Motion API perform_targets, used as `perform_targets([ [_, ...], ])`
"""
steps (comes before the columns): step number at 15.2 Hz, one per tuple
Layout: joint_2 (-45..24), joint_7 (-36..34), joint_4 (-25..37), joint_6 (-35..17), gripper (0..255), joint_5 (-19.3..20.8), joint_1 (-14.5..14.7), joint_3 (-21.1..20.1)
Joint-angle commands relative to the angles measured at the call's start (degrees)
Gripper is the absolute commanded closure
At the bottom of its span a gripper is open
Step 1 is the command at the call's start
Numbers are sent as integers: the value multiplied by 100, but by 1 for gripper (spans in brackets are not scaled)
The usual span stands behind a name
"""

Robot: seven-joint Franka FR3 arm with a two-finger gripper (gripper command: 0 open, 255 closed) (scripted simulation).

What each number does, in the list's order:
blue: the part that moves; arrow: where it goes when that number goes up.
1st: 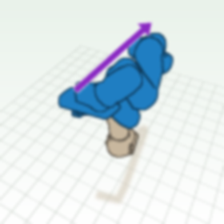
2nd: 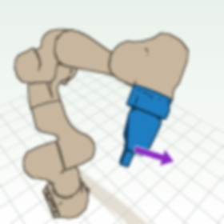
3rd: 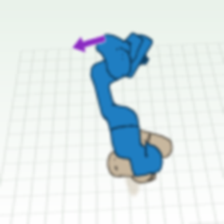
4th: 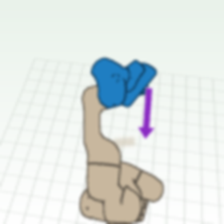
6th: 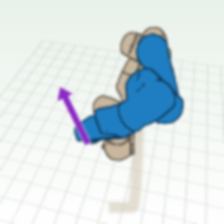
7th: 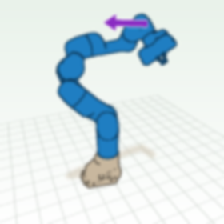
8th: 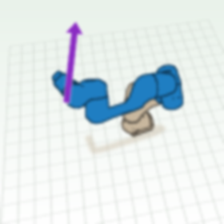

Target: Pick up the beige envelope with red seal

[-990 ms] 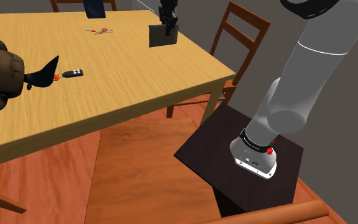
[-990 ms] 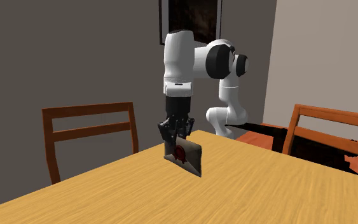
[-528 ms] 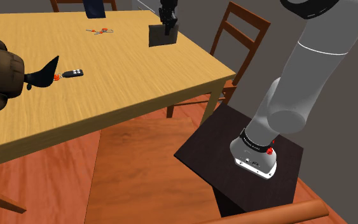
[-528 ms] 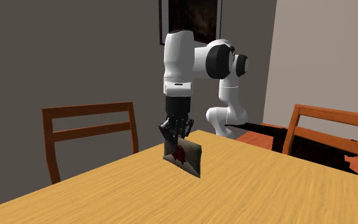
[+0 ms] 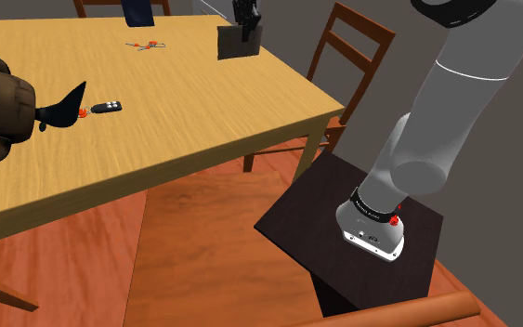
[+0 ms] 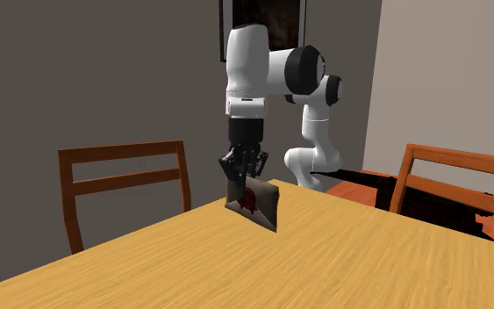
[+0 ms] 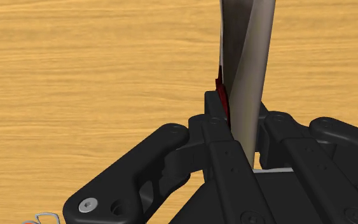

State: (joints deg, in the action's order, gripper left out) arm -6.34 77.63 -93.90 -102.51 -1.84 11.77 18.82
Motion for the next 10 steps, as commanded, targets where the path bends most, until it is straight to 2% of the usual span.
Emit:
perform_targets([
  [1, -25, 6, 199, 176, 255, -8, -8, 4],
  [8, -117, 24, 856, 746, 255, -38, -34, 17],
  [10, -119, 24, 870, 759, 255, -39, -34, 17],
])
